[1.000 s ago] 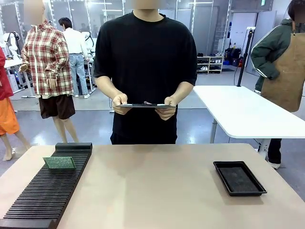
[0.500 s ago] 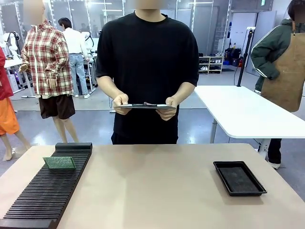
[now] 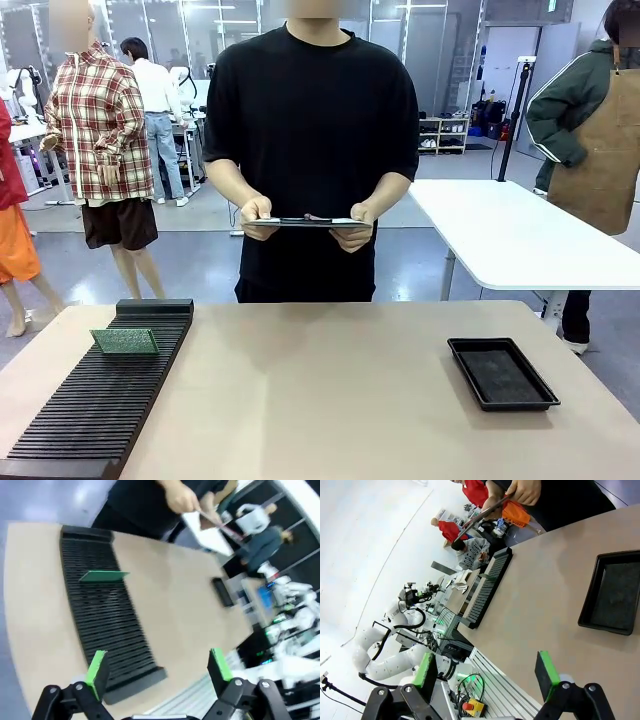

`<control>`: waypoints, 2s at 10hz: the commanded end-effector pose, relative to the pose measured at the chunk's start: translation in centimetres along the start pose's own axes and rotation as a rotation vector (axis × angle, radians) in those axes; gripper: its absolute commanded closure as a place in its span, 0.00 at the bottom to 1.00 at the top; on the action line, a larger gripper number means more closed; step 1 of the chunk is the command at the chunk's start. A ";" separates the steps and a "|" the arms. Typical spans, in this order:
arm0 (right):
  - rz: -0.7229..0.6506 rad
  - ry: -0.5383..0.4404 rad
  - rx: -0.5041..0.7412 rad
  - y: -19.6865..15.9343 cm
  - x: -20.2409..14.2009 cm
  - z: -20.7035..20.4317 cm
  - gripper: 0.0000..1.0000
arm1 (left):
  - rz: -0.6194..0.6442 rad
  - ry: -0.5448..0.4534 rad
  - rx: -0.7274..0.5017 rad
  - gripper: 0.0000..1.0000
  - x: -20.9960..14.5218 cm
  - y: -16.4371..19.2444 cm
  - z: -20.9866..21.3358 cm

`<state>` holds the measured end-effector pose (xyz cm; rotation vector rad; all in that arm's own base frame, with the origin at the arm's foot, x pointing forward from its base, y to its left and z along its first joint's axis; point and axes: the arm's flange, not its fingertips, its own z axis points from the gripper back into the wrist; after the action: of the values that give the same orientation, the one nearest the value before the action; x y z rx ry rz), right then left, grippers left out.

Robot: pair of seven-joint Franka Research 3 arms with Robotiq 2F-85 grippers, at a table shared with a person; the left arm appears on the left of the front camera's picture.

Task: Inspect the PCB.
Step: Pick up the Blank PCB and present it to the human.

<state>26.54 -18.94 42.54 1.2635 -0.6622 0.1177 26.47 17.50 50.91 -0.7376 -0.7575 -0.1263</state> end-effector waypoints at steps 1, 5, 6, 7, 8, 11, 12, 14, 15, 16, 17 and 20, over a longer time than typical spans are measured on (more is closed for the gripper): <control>0.014 -0.003 0.009 0.0 0.0 0.1 0.00 | -0.207 0.130 0.204 0.00 2.3 -2.8 -3.1; 0.014 -0.003 0.009 0.0 0.0 0.1 0.00 | -0.735 0.410 0.516 0.00 6.7 -6.5 -12.0; 0.014 -0.003 0.009 0.0 0.0 0.1 0.00 | -0.862 0.461 0.569 0.00 6.7 -6.8 -14.3; 0.014 -0.003 0.009 0.0 0.0 0.1 0.00 | -0.955 0.503 0.566 0.00 6.4 -7.1 -16.2; 0.014 -0.003 0.009 0.0 0.0 0.1 0.00 | -1.019 0.534 0.582 0.00 6.2 -7.0 -17.6; 0.014 -0.003 0.009 0.0 0.0 0.1 0.00 | -1.033 0.569 0.549 0.00 6.4 -8.0 -18.4; 0.014 -0.003 0.009 0.0 0.0 0.1 0.00 | -1.033 0.569 0.549 0.00 6.4 -8.0 -18.4; 0.014 -0.003 0.009 0.0 0.0 0.1 0.00 | -1.033 0.569 0.549 0.00 6.4 -8.0 -18.4; 0.014 -0.003 0.009 0.0 0.0 0.1 0.00 | -1.040 0.572 0.531 0.00 6.3 -7.5 -18.6; 0.014 -0.003 0.009 0.0 0.0 0.1 0.00 | -1.166 0.671 0.504 0.00 6.5 -8.1 -20.7; 0.014 -0.003 0.009 0.0 0.0 0.1 0.00 | -1.296 0.725 0.524 0.00 6.9 -7.0 -22.5; 0.014 -0.003 0.009 0.0 0.0 0.1 0.00 | -1.476 0.780 0.361 0.00 8.1 -3.9 -24.7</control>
<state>26.57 -18.92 42.49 1.2632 -0.6587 0.1167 43.41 -1.78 46.19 0.3720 -0.3577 -1.4049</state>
